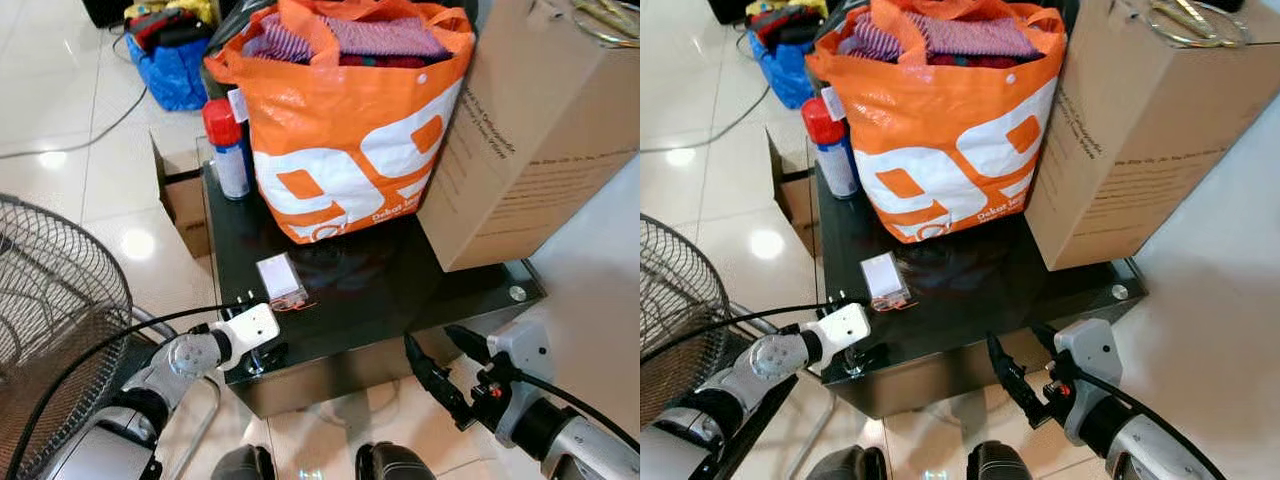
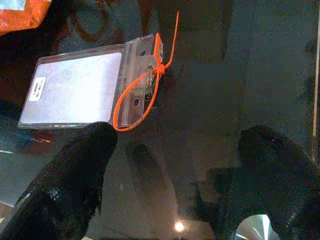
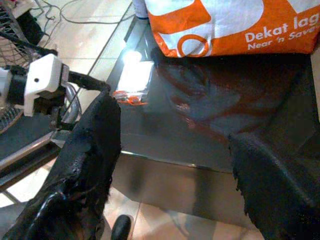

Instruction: Hang keys on a hook

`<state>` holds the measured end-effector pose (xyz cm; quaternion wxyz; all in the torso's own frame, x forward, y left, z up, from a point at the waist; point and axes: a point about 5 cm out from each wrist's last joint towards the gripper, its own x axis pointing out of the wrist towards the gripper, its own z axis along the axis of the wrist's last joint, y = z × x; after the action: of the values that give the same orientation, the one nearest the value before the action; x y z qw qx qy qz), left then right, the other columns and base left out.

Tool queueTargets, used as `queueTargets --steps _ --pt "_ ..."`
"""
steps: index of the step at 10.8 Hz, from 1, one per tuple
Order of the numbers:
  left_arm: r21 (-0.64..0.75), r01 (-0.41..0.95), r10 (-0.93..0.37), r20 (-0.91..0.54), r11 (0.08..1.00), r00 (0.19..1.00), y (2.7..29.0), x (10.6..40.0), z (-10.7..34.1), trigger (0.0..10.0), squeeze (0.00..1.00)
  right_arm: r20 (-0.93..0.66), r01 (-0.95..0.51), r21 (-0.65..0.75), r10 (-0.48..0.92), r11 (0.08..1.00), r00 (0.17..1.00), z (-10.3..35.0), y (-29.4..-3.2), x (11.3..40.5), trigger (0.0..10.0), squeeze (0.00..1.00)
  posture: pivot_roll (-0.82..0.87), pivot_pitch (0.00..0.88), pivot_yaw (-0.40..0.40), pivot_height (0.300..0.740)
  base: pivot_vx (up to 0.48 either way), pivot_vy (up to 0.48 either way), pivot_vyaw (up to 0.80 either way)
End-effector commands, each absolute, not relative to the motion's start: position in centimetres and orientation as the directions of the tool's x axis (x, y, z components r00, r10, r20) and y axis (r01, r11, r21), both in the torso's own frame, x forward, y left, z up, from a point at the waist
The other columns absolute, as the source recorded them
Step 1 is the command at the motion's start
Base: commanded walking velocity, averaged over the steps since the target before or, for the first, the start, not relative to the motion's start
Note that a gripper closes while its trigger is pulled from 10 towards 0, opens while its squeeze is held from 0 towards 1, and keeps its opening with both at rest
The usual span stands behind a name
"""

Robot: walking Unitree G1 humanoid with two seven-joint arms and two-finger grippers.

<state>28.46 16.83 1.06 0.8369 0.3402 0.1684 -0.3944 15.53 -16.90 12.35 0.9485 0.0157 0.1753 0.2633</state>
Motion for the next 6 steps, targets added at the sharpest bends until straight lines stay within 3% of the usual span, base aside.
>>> queueTargets --steps 1,5,6 --pt "0.418 0.798 -0.546 -0.583 0.434 0.602 16.85 27.99 0.51 10.0 0.00 -0.328 -0.485 0.113 0.493 0.867 0.805 12.74 -17.19 15.23 10.0 0.00 -0.20 0.215 -0.006 0.740 0.000 0.000 0.00" --pt "0.406 0.799 -0.553 -0.578 0.442 0.600 16.80 28.05 0.58 10.0 0.00 -0.339 -0.469 0.116 0.479 0.876 0.810 13.09 -17.54 14.46 10.0 0.00 -0.21 0.231 -0.012 0.740 0.000 0.000 0.00" --pt "0.363 0.824 -0.578 -0.588 0.436 0.565 16.33 27.62 0.20 10.0 0.00 -0.340 -0.467 0.117 0.477 0.877 0.811 13.04 -17.52 14.50 10.0 0.00 -0.21 0.228 -0.012 0.740 0.000 0.000 0.00"
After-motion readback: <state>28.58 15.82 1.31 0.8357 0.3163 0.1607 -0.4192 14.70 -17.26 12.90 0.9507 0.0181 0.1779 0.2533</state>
